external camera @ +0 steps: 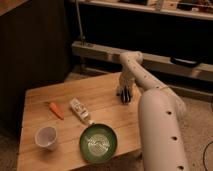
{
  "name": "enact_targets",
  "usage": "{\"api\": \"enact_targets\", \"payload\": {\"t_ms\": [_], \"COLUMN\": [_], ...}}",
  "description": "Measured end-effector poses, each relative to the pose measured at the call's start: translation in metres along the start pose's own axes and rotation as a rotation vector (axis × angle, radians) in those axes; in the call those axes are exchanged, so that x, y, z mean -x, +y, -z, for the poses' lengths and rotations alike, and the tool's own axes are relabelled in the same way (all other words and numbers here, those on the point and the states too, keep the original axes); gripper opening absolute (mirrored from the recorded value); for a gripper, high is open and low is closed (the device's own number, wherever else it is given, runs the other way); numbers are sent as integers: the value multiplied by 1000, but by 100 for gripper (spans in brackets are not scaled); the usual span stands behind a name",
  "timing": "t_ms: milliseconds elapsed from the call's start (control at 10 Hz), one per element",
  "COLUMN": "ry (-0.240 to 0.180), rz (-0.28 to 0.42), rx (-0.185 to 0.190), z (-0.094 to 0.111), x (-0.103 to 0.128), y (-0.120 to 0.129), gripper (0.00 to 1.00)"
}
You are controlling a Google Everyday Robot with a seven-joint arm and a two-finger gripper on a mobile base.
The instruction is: Place the eraser on the white sponge
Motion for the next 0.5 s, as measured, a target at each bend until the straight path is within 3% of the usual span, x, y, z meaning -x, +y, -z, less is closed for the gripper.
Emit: {"api": "enact_targets", "payload": {"t_ms": [200, 500], "ry": [11, 23], "rz": [-18, -40], "rx": [7, 11], "z": [0, 1], "x": [0, 1], "y": [4, 9], "gripper": [79, 80]}}
